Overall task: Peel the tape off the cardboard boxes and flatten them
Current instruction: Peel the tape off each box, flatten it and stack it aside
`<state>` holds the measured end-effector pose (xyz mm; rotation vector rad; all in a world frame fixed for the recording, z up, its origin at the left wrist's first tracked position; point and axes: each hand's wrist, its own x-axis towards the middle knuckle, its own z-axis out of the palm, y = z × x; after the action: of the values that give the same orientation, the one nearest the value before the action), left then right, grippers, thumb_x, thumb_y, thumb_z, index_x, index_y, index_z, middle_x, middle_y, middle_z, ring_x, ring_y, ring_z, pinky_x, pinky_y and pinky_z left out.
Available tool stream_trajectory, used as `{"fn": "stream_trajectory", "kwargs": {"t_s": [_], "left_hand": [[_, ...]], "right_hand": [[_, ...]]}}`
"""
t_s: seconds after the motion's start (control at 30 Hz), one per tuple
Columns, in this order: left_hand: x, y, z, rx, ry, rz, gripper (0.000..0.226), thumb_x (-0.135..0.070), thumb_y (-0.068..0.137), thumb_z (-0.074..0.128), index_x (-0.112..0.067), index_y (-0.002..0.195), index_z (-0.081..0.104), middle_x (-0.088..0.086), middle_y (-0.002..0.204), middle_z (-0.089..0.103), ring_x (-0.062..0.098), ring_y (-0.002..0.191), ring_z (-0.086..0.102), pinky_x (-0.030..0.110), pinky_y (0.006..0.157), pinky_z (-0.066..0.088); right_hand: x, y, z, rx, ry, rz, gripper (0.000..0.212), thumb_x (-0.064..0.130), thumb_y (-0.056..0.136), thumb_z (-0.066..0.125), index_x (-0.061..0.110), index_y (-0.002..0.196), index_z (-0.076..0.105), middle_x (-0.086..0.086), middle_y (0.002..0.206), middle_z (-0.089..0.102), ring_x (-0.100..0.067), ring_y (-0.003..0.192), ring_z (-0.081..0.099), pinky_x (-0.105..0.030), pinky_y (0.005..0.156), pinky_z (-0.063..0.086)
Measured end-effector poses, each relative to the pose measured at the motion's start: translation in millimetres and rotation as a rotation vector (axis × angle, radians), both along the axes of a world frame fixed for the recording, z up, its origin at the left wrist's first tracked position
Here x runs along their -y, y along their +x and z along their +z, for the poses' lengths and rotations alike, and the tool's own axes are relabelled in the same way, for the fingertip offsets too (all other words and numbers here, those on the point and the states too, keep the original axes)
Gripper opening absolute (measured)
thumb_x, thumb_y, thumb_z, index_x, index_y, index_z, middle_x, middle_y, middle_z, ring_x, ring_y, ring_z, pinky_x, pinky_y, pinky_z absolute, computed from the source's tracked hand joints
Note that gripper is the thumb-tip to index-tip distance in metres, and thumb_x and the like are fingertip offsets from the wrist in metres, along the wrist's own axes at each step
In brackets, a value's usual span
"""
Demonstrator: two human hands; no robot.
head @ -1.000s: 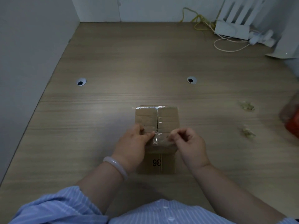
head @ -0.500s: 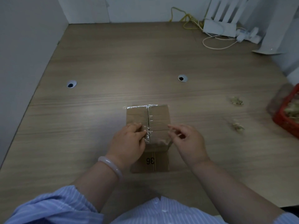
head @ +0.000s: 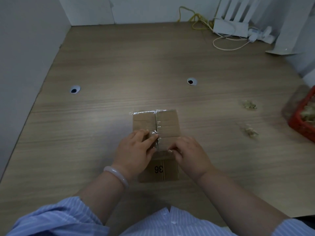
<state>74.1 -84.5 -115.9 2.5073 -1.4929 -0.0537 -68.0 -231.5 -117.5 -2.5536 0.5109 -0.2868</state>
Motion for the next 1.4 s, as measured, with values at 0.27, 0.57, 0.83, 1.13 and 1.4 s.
{"fn": "stream_trajectory", "kwargs": {"t_s": [0.27, 0.57, 0.83, 1.13, 1.4], "left_hand": [[1.9, -0.6, -1.6, 0.011, -0.011, 0.023, 0.041, -0.043, 0.075, 0.061, -0.029, 0.113, 0.069, 0.001, 0.108, 0.064, 0.025, 0.095, 0.062, 0.034, 0.078, 0.055], [3.6, -0.4, -2.0, 0.04, -0.003, 0.006, 0.042, -0.041, 0.074, 0.062, -0.027, 0.112, 0.071, 0.004, 0.108, 0.065, 0.027, 0.094, 0.063, 0.034, 0.081, 0.053], [0.7, -1.4, -5.6, 0.027, -0.02, 0.008, 0.046, -0.032, 0.069, 0.082, -0.025, 0.113, 0.07, 0.006, 0.111, 0.064, 0.028, 0.098, 0.063, 0.037, 0.083, 0.054], [1.0, -5.6, -5.2, 0.013, -0.047, 0.066, 0.051, -0.054, 0.079, 0.045, -0.027, 0.118, 0.067, 0.004, 0.118, 0.062, 0.025, 0.106, 0.058, 0.035, 0.092, 0.049], [0.4, -4.2, -9.9, 0.008, -0.067, 0.047, 0.047, -0.048, 0.075, 0.061, -0.024, 0.113, 0.071, 0.006, 0.117, 0.062, 0.026, 0.105, 0.061, 0.035, 0.089, 0.05]], "right_hand": [[12.0, -20.5, 9.7, 0.055, 0.271, -0.357, 0.029, 0.003, 0.075, 0.071, 0.022, 0.096, 0.063, 0.007, 0.074, 0.056, -0.007, 0.071, 0.053, -0.003, 0.065, 0.034], [14.4, -7.8, 6.4, -0.044, 0.038, -0.319, 0.01, 0.006, 0.073, 0.068, 0.012, 0.08, 0.069, -0.007, 0.089, 0.058, -0.024, 0.086, 0.057, -0.028, 0.073, 0.043], [-0.2, -15.6, 5.5, 0.071, 0.141, -0.31, 0.025, 0.014, 0.076, 0.057, 0.009, 0.092, 0.075, -0.007, 0.085, 0.064, -0.018, 0.084, 0.059, -0.014, 0.081, 0.039], [1.6, -12.8, 3.0, -0.028, 0.132, -0.269, 0.009, 0.021, 0.078, 0.074, 0.016, 0.078, 0.067, 0.001, 0.082, 0.056, -0.016, 0.083, 0.053, -0.023, 0.073, 0.038], [12.9, -27.3, -6.7, 0.065, 0.473, -0.537, 0.018, 0.014, 0.08, 0.073, 0.022, 0.071, 0.059, 0.001, 0.074, 0.068, -0.015, 0.075, 0.066, -0.034, 0.074, 0.054]]}}
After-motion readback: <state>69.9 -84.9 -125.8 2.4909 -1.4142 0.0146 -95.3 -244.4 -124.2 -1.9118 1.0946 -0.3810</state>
